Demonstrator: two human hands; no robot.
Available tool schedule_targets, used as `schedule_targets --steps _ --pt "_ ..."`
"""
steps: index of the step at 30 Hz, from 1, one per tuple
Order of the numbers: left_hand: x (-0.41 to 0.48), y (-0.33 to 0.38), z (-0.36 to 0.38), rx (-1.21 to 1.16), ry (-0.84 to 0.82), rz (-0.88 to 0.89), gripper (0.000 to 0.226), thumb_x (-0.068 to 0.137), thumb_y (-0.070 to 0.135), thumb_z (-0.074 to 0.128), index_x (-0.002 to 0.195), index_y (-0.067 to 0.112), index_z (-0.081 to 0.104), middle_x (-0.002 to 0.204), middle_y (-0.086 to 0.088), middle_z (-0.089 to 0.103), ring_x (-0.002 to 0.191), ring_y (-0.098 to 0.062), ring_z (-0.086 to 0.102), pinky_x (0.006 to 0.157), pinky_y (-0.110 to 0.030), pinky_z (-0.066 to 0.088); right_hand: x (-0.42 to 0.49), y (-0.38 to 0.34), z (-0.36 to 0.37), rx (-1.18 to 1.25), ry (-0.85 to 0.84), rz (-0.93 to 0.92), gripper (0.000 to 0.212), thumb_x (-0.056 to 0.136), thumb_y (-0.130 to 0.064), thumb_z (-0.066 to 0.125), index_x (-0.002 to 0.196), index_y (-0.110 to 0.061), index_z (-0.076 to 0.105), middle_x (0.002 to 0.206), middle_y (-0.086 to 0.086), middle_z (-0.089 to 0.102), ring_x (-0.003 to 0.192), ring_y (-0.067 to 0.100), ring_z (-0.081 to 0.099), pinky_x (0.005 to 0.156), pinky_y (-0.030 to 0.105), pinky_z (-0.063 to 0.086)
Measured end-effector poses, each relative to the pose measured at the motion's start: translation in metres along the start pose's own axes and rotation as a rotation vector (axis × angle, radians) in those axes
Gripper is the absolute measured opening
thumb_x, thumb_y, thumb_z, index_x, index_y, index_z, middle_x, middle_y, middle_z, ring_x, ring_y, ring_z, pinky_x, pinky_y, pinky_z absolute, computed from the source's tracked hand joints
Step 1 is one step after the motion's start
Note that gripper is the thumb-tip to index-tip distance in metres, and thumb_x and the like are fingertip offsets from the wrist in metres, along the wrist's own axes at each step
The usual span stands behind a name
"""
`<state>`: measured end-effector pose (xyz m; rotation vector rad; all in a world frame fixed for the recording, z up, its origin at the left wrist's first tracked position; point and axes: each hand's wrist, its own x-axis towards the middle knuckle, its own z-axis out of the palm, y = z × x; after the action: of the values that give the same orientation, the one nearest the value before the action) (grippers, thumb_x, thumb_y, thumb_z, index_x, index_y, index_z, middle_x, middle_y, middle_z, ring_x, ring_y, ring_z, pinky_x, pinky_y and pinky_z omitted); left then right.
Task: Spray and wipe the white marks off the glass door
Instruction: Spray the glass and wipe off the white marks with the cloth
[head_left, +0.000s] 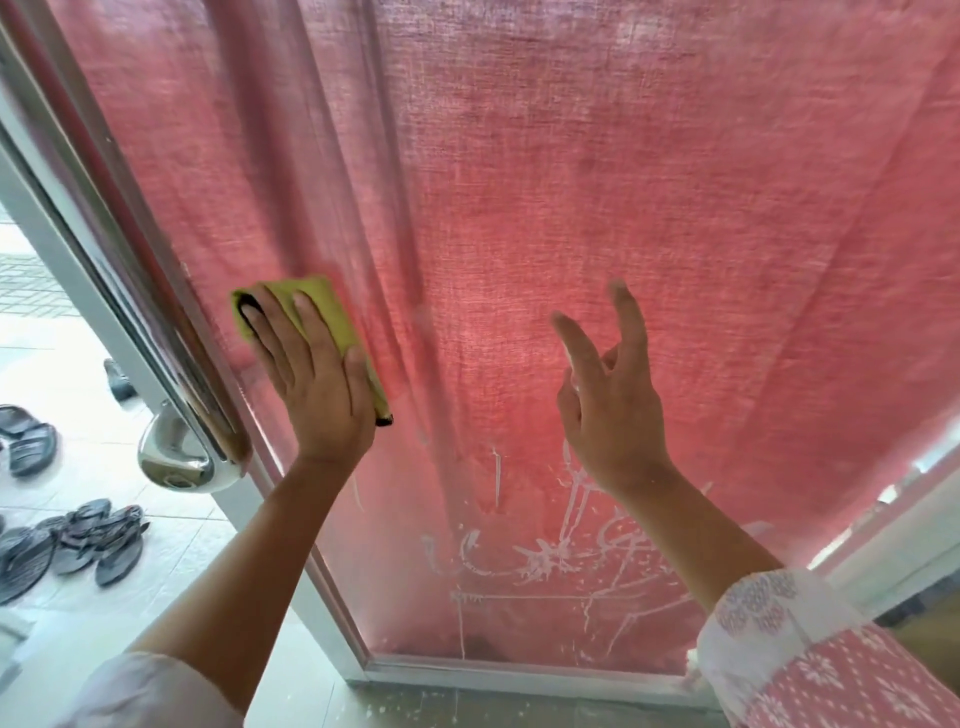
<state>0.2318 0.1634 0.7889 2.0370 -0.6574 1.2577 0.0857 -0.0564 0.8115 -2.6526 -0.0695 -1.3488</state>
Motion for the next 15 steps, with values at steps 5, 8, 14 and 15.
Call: schedule_targets --steps 5,8,14,15 --pt "0.055 0.009 -0.006 -0.021 0.231 -0.072 0.059 0.098 0.019 0.031 0.144 -0.014 0.017 0.147 -0.044 0.011 0.139 -0.055 0.007 0.117 -0.056 0.002 0.002 0.0 0.002 0.004 0.03 -0.006 0.069 0.083 0.009 0.055 0.139 -0.023 0.033 0.151 0.016 0.008 0.087 0.03 0.056 0.05 0.023 0.049" --pt "0.048 0.002 -0.001 -0.016 0.259 -0.058 0.06 0.098 0.026 0.027 0.143 -0.013 0.022 0.146 -0.044 0.016 0.138 -0.054 0.011 0.118 -0.055 0.006 0.004 -0.001 0.002 0.007 0.031 -0.007 0.068 0.082 0.008 0.055 0.138 -0.024 0.033 0.151 0.016 0.008 0.089 0.032 0.057 0.053 0.021 0.048" --pt "-0.024 -0.032 0.008 -0.005 0.064 -0.121 0.061 0.101 0.031 0.026 0.146 -0.007 0.014 0.146 -0.044 0.011 0.138 -0.056 0.008 0.117 -0.053 0.0 0.003 -0.003 0.003 -0.012 0.04 0.021 0.067 0.083 0.009 0.055 0.138 -0.022 0.035 0.151 0.016 0.009 0.087 0.029 0.056 0.051 0.02 0.047" --pt "-0.042 -0.037 0.009 0.011 0.009 -0.148 0.061 0.102 0.034 0.024 0.147 -0.005 0.011 0.147 -0.044 0.01 0.138 -0.057 0.007 0.118 -0.05 -0.003 0.003 -0.004 0.004 -0.02 0.043 0.03 0.067 0.083 0.01 0.055 0.138 -0.022 0.035 0.151 0.016 0.009 0.088 0.03 0.057 0.051 0.02 0.046"
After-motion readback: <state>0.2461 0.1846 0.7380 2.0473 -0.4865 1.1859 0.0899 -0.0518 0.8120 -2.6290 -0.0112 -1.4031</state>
